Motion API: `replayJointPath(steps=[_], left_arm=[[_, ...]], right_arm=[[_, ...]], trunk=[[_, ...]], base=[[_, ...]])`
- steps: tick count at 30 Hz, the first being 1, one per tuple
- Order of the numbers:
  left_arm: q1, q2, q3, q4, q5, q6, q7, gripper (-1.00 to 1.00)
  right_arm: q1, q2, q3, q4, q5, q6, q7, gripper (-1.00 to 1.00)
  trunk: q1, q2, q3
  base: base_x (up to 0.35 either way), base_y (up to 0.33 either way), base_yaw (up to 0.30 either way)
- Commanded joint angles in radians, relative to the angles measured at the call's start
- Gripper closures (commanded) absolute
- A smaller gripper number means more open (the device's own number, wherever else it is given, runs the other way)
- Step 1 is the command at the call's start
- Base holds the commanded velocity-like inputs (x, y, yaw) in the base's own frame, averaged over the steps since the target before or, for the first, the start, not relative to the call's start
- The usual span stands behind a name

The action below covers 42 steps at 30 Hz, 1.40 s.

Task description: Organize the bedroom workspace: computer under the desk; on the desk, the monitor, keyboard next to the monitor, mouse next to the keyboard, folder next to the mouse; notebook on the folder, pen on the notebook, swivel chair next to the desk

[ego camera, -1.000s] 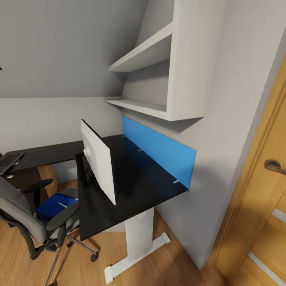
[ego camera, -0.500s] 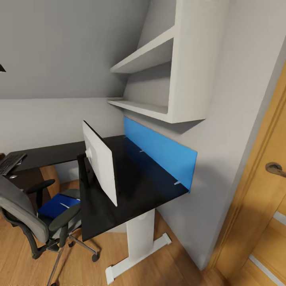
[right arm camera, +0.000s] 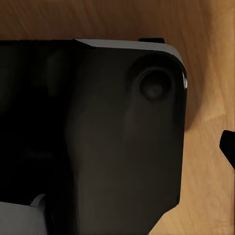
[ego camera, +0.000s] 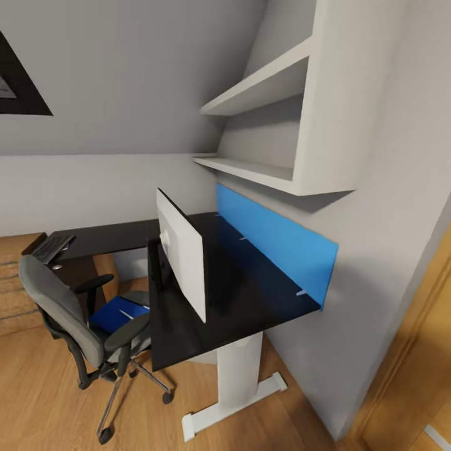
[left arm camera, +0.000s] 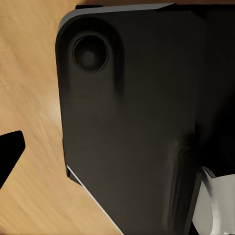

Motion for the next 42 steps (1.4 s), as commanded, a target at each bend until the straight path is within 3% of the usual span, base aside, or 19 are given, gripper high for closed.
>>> replayJointPath(steps=[1,10,21,35,42], left_arm=[[0.0,0.0,0.0,0.0,0.0,-0.003,0.0,-1.0],[0.0,0.002,0.0,0.0,0.0,-0.005,0.0,-1.0],[0.0,0.004,0.0,0.0,0.0,-0.011,0.0,-1.0],[0.0,0.014,0.004,0.0,0.002,-0.085,0.0,-1.0],[0.0,0.017,0.005,0.0,0.054,-0.116,-0.001,-1.0]], right_arm=[[0.0,0.0,0.0,0.001,-0.001,-0.009,0.0,-1.0],[0.0,0.0,0.0,0.003,-0.001,-0.094,0.0,-1.0],[0.0,0.0,0.001,0.002,-0.001,-0.112,0.0,-1.0],[0.0,0.0,0.002,0.001,-0.001,-0.134,0.0,-1.0],[0.0,0.001,0.003,0.0,-0.001,-0.213,0.001,-1.0]], trunk=[[0.0,-0.001,-0.001],[0.0,-0.001,-0.005],[0.0,-0.001,-0.013],[0.0,-0.001,-0.023],[0.0,-0.001,-0.028]], base=[[0.0,0.0,0.25],[0.0,0.0,0.251],[0.0,0.0,0.251],[0.0,0.0,0.251],[0.0,0.0,0.247]])
